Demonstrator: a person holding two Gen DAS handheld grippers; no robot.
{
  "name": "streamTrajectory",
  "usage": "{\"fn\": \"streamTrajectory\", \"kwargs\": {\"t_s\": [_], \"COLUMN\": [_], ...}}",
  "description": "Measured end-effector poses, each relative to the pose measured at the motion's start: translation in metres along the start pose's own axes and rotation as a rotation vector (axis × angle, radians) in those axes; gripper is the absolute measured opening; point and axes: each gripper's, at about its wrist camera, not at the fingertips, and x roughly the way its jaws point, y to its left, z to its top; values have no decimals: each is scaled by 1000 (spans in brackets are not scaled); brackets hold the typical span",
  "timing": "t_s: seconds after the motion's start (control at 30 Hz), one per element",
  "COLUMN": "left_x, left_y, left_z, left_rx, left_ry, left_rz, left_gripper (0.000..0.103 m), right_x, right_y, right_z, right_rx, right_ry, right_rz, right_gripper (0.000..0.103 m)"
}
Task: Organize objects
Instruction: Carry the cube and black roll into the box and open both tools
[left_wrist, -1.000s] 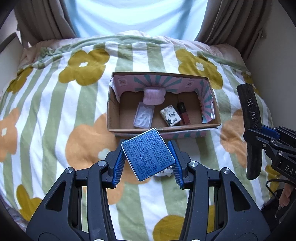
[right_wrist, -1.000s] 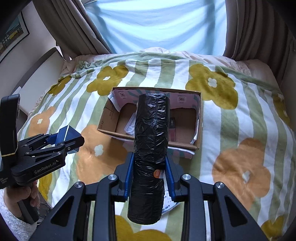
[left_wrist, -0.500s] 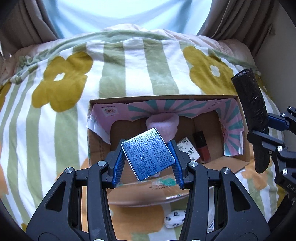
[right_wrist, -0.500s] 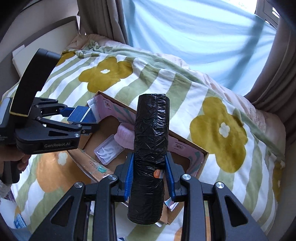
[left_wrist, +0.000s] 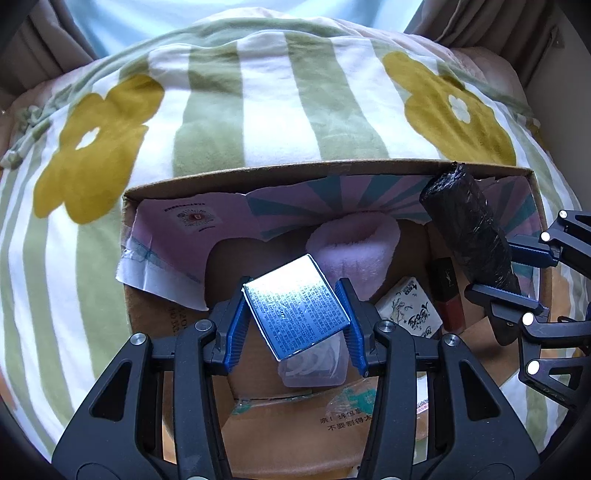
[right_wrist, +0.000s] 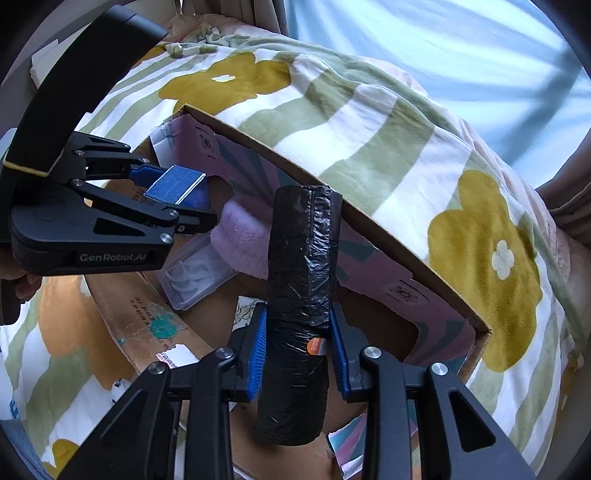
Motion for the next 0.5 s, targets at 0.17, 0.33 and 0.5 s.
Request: {"fn": "streamTrajectory", "kwargs": {"t_s": [0.17, 0.33, 0.5], "left_x": [1, 4, 19], "left_y": [-7, -16, -20], "left_z": [6, 9, 8], "left_rx": [33, 60, 50], "left_ry": [2, -7, 11], "left_rz": [-3, -3, 1], "left_gripper": [67, 103, 103], "right_x": [9, 8, 12], "right_y": [-4, -5, 2], "right_z": [-1, -12, -17], "right_rx": [4, -19, -28], "right_ry": [28, 18, 33], "right_rz": [77, 157, 139], "right_gripper": [63, 99, 99]}}
